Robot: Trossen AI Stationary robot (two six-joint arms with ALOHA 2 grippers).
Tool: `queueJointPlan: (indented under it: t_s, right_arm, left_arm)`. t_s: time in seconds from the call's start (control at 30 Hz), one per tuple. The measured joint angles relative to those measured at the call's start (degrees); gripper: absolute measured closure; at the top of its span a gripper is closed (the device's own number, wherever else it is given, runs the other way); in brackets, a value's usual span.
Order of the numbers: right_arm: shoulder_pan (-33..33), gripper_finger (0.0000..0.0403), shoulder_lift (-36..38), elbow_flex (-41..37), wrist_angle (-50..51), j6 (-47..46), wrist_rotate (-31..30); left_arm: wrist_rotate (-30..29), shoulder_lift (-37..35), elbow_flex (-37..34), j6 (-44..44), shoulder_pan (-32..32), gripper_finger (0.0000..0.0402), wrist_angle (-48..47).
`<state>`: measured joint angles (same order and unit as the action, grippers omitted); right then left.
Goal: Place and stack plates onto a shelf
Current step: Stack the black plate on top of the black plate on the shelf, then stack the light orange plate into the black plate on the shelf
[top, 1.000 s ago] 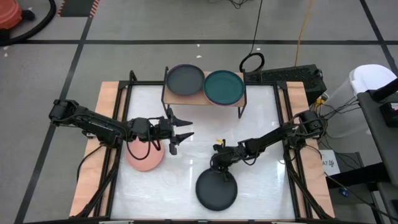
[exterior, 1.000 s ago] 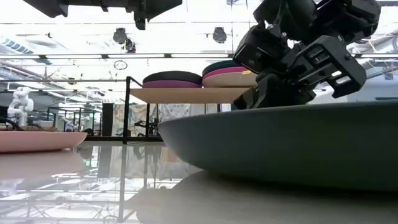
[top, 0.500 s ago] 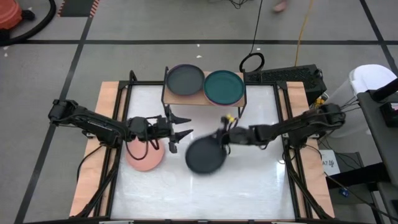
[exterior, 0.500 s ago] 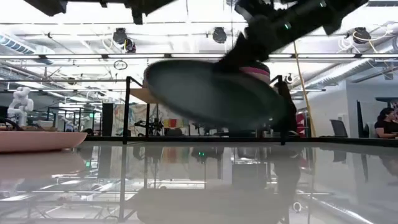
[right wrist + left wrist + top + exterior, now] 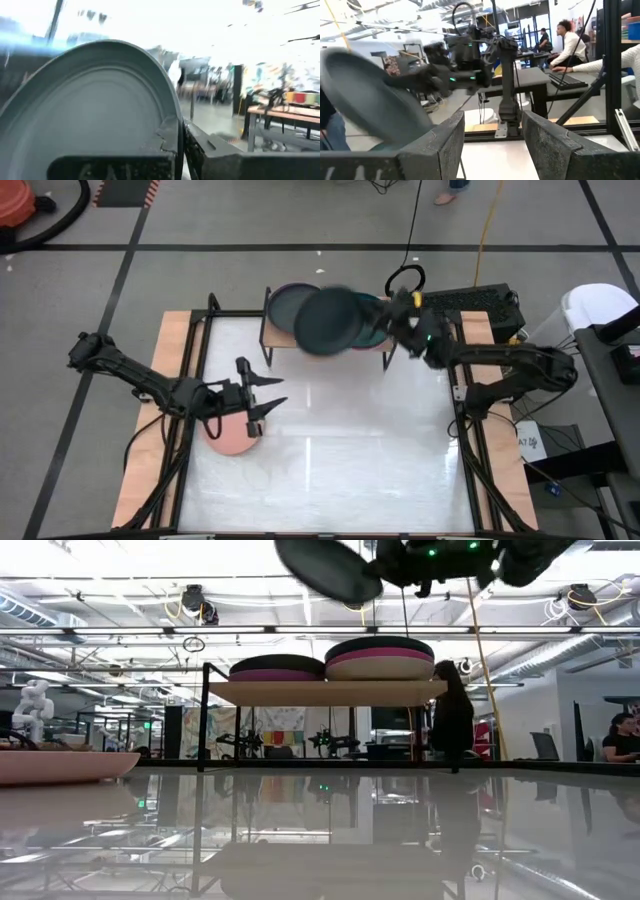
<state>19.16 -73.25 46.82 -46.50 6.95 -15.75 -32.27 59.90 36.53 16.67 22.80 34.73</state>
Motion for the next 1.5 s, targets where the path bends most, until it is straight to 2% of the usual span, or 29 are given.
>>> queueJointPlan:
  t_s: [0.1, 0.2, 0.33, 0.5, 0.7, 0.97, 1.13, 1.33, 1.5]
  right_arm:
    - [5.8, 0.0403, -2.8, 3.1, -4.9, -5.9, 3.0]
    - [9.8, 0.0403, -7.5, 8.7, -4.2, -9.7, 5.9]
    - [12.8, 0.0403, -15.4, 18.6, 3.7, -12.3, 10.3]
    - [14.3, 0.0403, -24.8, 28.6, 17.4, -10.7, 13.2]
    - [15.3, 0.0401, -30.5, 30.8, 21.6, -10.3, 13.3]
    - [15.4, 0.0393, -31.9, 30.8, 22.7, -9.0, 13.0]
    - [15.2, 0.0361, -31.5, 30.8, 23.1, -7.3, 13.5]
    - [15.1, 0.0293, -29.8, 30.8, 25.1, -9.2, 21.1]
    - [15.0, 0.0260, -23.0, 30.8, 30.9, -9.1, 28.6]
  left_arm:
    - [-0.1, 0.0, 0.0, 0.4, -0.1, 0.0197, 0.2]
    - [-0.1, 0.0, 0.0, -0.1, -0.4, 0.0197, -0.2]
    - [-0.1, 0.0, 0.0, -0.2, -0.5, 0.0197, -0.3]
    - [0.0, 0.0, 0.0, -0.3, -0.5, 0.0197, -0.4]
    - [0.0, 0.0, 0.0, -0.4, -0.5, 0.0197, -0.8]
    - [0.0, 0.0, 0.0, -0.4, -0.5, 0.0197, -0.8]
    - [0.0, 0.0, 0.0, -0.5, -0.5, 0.0197, -0.8]
    - [0.1, 0.0, 0.0, -0.7, -0.7, 0.0197, -0.8]
    - [0.1, 0.5, -0.1, -0.7, -0.7, 0.0197, -0.8]
